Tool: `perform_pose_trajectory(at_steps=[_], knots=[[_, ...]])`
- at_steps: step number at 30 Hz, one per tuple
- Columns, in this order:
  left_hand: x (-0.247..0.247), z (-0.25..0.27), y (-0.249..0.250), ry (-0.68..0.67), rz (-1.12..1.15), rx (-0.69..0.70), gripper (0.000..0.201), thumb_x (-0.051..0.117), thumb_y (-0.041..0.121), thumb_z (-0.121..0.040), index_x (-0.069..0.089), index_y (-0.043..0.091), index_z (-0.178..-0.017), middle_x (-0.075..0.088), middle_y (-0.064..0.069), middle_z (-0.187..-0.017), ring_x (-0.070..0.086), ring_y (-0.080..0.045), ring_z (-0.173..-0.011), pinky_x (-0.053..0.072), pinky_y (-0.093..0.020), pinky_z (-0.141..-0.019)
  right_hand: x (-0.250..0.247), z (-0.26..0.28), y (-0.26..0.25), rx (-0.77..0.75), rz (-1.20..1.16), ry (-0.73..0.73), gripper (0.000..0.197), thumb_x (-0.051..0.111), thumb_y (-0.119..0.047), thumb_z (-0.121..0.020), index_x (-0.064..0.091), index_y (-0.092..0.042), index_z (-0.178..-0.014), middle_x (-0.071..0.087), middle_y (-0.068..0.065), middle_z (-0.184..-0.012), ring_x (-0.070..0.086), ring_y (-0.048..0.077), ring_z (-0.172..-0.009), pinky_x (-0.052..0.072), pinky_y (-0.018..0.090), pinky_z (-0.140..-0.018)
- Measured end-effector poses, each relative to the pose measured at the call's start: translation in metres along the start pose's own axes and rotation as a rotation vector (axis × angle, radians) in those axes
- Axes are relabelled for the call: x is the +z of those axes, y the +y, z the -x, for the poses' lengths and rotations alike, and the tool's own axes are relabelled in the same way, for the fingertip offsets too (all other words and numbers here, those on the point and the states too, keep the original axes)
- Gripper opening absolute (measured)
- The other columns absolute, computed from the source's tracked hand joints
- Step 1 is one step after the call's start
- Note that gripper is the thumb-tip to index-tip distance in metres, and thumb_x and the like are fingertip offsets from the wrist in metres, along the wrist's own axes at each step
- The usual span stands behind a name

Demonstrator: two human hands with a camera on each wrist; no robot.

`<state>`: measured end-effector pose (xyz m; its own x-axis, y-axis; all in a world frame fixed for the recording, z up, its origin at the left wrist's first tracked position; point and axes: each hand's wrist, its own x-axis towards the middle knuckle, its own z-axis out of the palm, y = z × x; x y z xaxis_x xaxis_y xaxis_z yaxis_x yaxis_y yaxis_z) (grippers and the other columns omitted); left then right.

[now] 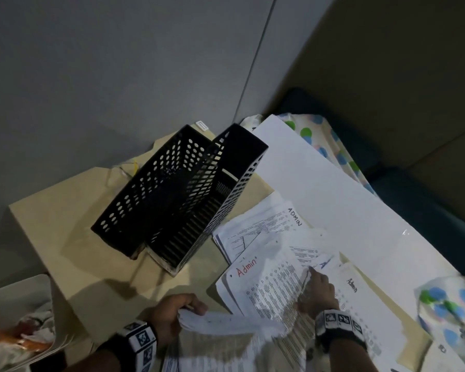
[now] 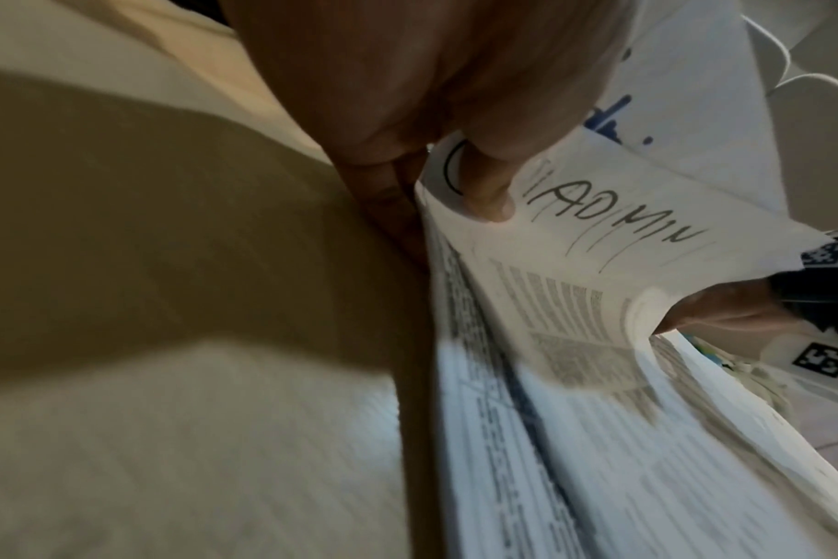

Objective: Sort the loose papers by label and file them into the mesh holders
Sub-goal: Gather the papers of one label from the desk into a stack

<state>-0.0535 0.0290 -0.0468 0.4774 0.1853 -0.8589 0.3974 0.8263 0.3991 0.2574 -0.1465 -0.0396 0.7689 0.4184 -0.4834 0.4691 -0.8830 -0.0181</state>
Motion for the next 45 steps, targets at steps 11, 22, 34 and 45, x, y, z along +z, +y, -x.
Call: perform_pose_trajectory(at_steps=[11, 22, 34, 45], knots=[[-0.011, 0.006, -0.009, 0.004, -0.202, 0.273, 0.019, 0.050, 0.003, -0.091, 0.063, 0.016, -0.085, 0.064, 0.008, -0.071, 0.055, -0.001, -0.061, 0.040, -0.016, -0.061, -0.003, 0.004, 0.009, 0.135, -0.114, -0.047, 0.057, 0.084, -0.013, -0.059, 0.051, -0.027, -0.102, 0.039, 0.009, -0.124, 0.042, 0.032, -0.119, 0.045, 0.043, -0.094], [-0.015, 0.010, -0.012, 0.030, -0.818, 0.529, 0.032, 0.046, 0.001, -0.090, 0.054, 0.005, -0.060, 0.054, -0.009, -0.068, 0.045, -0.023, -0.070, 0.040, -0.027, -0.071, -0.002, 0.010, 0.014, -0.001, 0.085, 0.054, 0.054, 0.069, -0.018, -0.072, 0.040, -0.030, -0.116, 0.042, 0.001, -0.121, 0.043, 0.024, -0.112, 0.045, 0.044, -0.093], [-0.030, 0.001, -0.025, -0.030, -0.852, 0.522, 0.006, 0.062, 0.024, -0.080, 0.067, 0.023, -0.083, 0.059, 0.002, -0.090, 0.051, -0.022, -0.087, 0.041, -0.031, -0.089, -0.033, 0.020, -0.030, -0.257, -0.164, -0.073, 0.033, 0.070, -0.023, -0.080, 0.053, -0.040, -0.103, 0.065, -0.010, -0.094, 0.062, 0.012, -0.086, 0.048, 0.028, -0.077], [-0.004, 0.012, 0.005, 0.147, -0.583, 0.578, 0.025, 0.052, 0.025, -0.093, 0.054, 0.026, -0.119, 0.061, -0.003, -0.123, 0.055, -0.023, -0.119, 0.042, -0.032, -0.099, -0.125, 0.051, 0.005, -0.164, -0.753, 0.476, 0.015, 0.060, -0.006, -0.087, 0.064, -0.019, -0.081, 0.066, 0.007, -0.071, 0.056, 0.019, -0.059, 0.046, 0.021, -0.055]])
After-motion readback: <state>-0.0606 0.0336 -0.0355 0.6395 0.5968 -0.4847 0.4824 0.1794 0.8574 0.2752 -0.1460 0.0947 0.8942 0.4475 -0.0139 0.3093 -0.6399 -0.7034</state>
